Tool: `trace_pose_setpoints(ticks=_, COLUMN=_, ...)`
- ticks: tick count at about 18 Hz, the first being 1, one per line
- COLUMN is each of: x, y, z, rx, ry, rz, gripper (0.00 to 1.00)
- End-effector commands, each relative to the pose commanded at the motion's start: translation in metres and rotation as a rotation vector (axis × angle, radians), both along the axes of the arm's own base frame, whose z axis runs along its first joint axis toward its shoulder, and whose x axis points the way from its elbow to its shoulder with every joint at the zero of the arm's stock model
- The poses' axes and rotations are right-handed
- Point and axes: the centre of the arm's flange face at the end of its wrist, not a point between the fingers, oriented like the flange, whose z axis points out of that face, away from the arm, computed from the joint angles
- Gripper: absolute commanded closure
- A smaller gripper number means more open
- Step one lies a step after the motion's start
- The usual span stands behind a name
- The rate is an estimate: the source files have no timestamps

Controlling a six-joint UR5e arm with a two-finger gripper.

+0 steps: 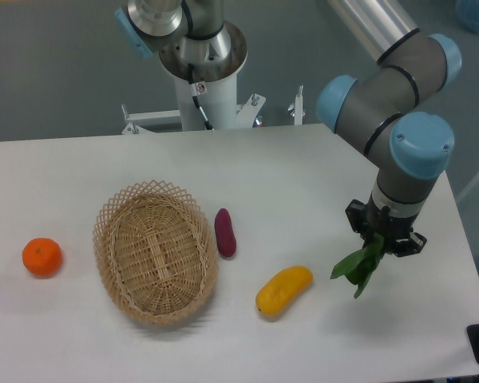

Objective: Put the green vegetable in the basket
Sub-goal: 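Hold the green bok choy in the gripper above the table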

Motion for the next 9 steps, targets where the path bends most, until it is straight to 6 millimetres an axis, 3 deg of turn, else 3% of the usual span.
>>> trace_pose_setpoints(ticks=9, x=0.0018, y=0.0007, z=-0.0021, rx=-0.006, ry=0.000, rz=0.010, gripper=0.64)
